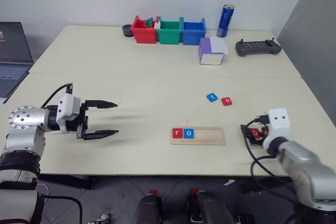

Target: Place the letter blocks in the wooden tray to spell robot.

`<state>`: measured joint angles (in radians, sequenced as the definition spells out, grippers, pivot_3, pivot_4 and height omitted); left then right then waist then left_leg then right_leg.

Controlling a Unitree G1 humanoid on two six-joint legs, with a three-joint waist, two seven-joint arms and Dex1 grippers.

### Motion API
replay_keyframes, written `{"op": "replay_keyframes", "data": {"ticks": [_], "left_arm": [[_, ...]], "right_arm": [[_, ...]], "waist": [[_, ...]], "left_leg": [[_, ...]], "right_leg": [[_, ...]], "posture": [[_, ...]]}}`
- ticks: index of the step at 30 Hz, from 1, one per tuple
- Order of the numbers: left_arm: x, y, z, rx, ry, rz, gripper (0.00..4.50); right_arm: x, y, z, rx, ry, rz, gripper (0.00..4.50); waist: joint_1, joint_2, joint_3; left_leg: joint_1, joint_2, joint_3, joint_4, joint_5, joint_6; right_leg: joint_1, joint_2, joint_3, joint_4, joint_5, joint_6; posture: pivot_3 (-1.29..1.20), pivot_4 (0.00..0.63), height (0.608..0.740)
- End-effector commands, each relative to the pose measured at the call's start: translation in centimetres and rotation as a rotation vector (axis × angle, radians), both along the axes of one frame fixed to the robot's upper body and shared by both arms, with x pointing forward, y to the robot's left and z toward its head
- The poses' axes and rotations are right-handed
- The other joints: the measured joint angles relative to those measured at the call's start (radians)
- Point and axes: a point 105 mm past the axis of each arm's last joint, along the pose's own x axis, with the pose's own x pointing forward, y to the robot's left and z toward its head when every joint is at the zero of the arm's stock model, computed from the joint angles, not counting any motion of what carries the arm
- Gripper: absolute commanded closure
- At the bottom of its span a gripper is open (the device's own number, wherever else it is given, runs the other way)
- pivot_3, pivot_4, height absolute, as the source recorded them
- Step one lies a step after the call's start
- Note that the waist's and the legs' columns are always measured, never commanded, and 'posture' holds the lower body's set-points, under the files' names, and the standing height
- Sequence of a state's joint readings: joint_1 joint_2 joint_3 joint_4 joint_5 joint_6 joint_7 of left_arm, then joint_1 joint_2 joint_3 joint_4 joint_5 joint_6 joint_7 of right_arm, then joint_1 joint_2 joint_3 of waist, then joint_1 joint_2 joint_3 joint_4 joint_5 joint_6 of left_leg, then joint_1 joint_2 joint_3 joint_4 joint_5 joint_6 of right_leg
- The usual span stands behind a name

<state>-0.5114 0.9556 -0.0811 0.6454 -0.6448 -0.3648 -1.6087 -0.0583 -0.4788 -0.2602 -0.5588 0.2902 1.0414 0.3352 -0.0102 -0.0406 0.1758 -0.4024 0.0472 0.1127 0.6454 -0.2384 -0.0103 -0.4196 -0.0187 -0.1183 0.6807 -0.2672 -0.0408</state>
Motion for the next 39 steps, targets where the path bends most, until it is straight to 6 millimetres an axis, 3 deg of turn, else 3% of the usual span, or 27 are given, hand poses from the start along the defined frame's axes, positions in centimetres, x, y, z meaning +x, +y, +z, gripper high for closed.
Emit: {"op": "replay_keyframes", "data": {"ticks": [1, 6, 9, 14, 26, 29, 33, 36, 39], "left_arm": [[-0.4, -1.3, 2.0, -0.049, -0.032, -0.072, 0.00], [-1.4, -1.8, 0.9, -0.020, 0.007, -0.112, 0.00], [-1.8, -1.6, 0.2, 0.011, 0.019, -0.114, 0.00], [-2.0, -1.2, -0.4, 0.088, 0.018, -0.131, 0.00], [-2.1, -1.3, -0.3, 0.083, 0.008, -0.147, 0.00], [-2.0, -1.3, -0.3, 0.081, 0.002, -0.147, 0.00], [-1.8, -1.2, -0.4, 0.094, -0.014, -0.136, 0.00], [-1.6, -0.9, -0.4, 0.101, -0.019, -0.123, 0.00], [-1.4, -0.8, -0.3, 0.105, -0.025, -0.115, 0.00]], "right_arm": [[-0.5, -0.5, 2.7, 0.006, -0.057, 0.256, 0.03], [-2.9, -2.3, 2.8, -0.030, 0.108, 0.631, 0.03], [-2.0, -4.9, 1.7, -0.197, 0.183, 0.712, 0.03], [-0.6, -7.0, -0.3, -0.342, 0.278, 0.829, 0.03], [1.4, -5.0, -1.2, -0.293, 0.212, 0.955, 0.03], [1.7, -4.5, -1.7, -0.284, 0.200, 0.958, 0.62], [1.1, -4.5, -3.3, -0.288, 0.244, 0.975, 1.98], [1.2, -4.7, -3.3, -0.274, 0.242, 0.962, 3.04], [1.6, -3.6, -1.4, -0.268, 0.193, 0.993, 3.05]], "waist": [[0.006, 0.000, 0.000], [0.009, 0.000, 0.000], [0.004, 0.000, 0.000], [0.008, 0.001, 0.001], [0.011, 0.002, 0.001], [0.010, 0.002, 0.001], [0.010, 0.002, 0.001], [0.010, 0.001, 0.000], [0.010, 0.001, 0.000]], "left_leg": [[0.000, 0.000, 0.000, 0.000, 0.000, 0.000], [0.000, 0.000, 0.000, -0.001, 0.000, 0.000], [0.001, 0.000, 0.000, 0.000, 0.000, 0.000], [0.002, 0.000, 0.000, 0.000, 0.000, 0.000], [0.001, 0.000, 0.002, 0.001, 0.000, 0.000], [0.001, 0.000, 0.002, 0.001, 0.000, 0.000], [0.002, 0.000, 0.002, 0.001, 0.000, 0.000], [0.003, 0.000, 0.001, 0.001, 0.000, 0.000], [0.004, 0.000, 0.001, 0.002, 0.000, 0.000]], "right_leg": [[0.000, 0.000, 0.000, 0.000, 0.000, 0.000], [0.001, 0.000, -0.001, -0.001, 0.000, 0.000], [0.001, 0.001, -0.001, -0.001, 0.000, 0.000], [0.001, 0.001, -0.001, 0.000, 0.000, 0.001], [0.001, 0.000, 0.000, 0.000, 0.000, 0.000], [0.001, 0.000, 0.000, 0.001, 0.000, 0.000], [0.001, 0.000, 0.000, 0.001, 0.000, 0.000], [0.002, 0.000, 0.000, 0.001, 0.000, 0.000], [0.004, 0.000, -0.001, 0.001, 0.000, 0.000]], "posture": [[0.00, 0.150, 0.740], [0.00, 0.150, 0.740], [0.00, 0.150, 0.740], [0.00, 0.150, 0.740], [0.00, 0.150, 0.740], [0.00, 0.150, 0.740], [0.00, 0.150, 0.740], [0.00, 0.150, 0.740], [0.00, 0.150, 0.740]]}}
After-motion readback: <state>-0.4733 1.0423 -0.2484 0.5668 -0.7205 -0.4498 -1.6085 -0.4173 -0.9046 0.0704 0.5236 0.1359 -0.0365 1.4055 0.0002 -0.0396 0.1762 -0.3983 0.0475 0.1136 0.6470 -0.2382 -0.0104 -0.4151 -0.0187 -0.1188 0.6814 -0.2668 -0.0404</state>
